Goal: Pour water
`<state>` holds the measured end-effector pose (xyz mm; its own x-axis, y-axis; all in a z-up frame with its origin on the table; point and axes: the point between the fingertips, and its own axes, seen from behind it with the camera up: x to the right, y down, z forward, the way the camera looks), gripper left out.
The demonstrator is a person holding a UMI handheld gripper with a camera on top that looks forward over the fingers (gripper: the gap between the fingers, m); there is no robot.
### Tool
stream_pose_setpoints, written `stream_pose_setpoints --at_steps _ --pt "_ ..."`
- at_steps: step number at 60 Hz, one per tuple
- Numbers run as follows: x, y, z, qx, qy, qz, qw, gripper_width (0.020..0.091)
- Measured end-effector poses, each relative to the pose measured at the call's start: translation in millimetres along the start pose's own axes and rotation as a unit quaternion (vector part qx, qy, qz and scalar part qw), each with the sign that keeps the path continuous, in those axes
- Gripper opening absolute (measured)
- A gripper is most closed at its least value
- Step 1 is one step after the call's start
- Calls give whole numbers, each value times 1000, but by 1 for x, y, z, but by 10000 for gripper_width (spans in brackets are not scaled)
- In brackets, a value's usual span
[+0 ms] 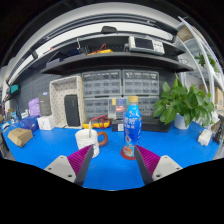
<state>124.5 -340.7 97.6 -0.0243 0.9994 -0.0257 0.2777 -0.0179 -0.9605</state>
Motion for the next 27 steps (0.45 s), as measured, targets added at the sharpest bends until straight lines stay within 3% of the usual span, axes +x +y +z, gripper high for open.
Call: stream_pose_setpoints --at_steps 27 --pt "-4 -22 -15 22 8 -9 1000 836"
